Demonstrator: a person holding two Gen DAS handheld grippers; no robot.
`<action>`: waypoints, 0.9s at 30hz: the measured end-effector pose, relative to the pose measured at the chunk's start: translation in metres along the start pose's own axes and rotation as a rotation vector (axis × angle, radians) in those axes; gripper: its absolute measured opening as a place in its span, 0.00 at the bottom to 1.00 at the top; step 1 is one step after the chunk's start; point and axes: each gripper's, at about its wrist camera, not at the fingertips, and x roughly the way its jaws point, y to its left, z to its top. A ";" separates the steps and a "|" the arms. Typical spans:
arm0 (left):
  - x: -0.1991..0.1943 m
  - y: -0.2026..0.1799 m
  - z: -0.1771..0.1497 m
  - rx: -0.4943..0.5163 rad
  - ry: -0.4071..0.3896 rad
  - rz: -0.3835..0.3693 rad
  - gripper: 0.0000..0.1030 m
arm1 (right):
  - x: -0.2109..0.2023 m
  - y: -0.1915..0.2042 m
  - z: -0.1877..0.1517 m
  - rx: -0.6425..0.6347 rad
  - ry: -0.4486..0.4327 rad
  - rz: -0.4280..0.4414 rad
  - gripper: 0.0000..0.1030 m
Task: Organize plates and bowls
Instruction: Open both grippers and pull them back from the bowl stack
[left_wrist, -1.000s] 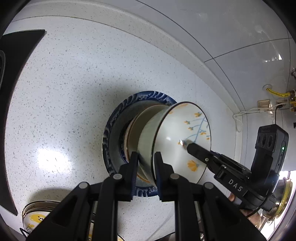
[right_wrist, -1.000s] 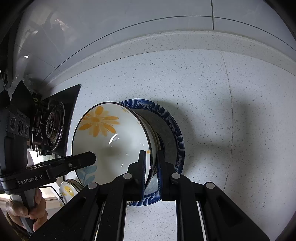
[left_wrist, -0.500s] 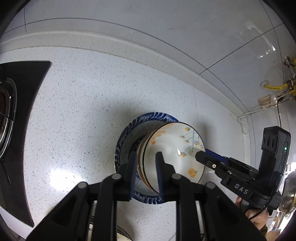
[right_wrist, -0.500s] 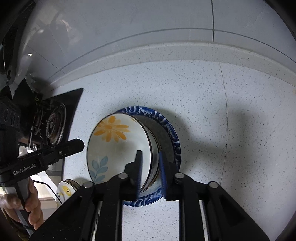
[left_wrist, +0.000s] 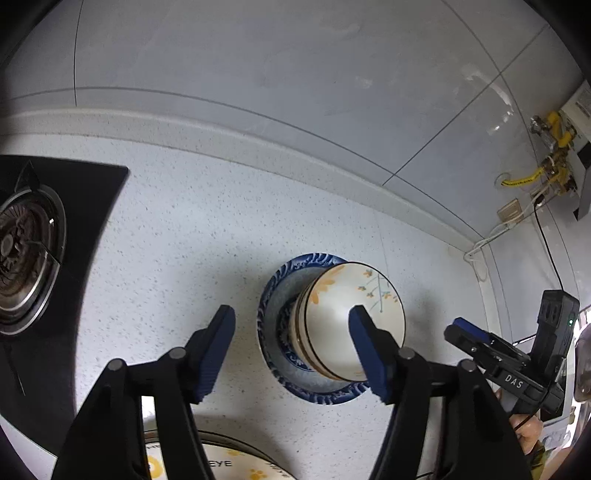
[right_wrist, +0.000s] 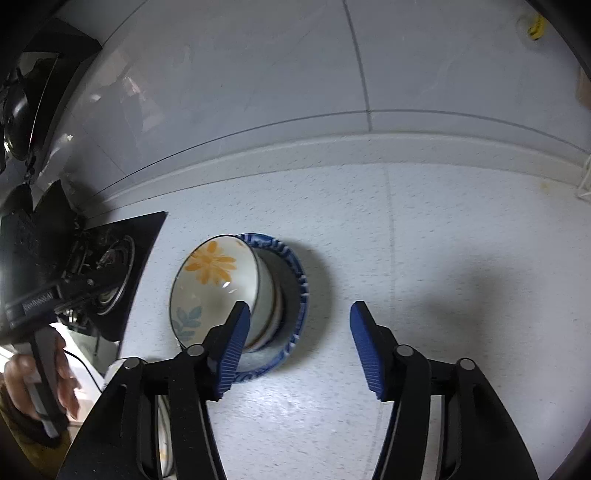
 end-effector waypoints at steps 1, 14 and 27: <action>-0.002 0.001 -0.002 0.004 -0.006 -0.012 0.62 | -0.003 0.000 -0.003 -0.001 -0.013 -0.015 0.53; -0.018 0.012 -0.015 0.030 0.036 0.081 0.62 | -0.023 -0.009 -0.017 -0.071 -0.079 -0.054 0.61; 0.045 0.035 -0.010 0.027 0.237 0.065 0.60 | 0.023 -0.018 -0.020 0.019 0.078 0.050 0.66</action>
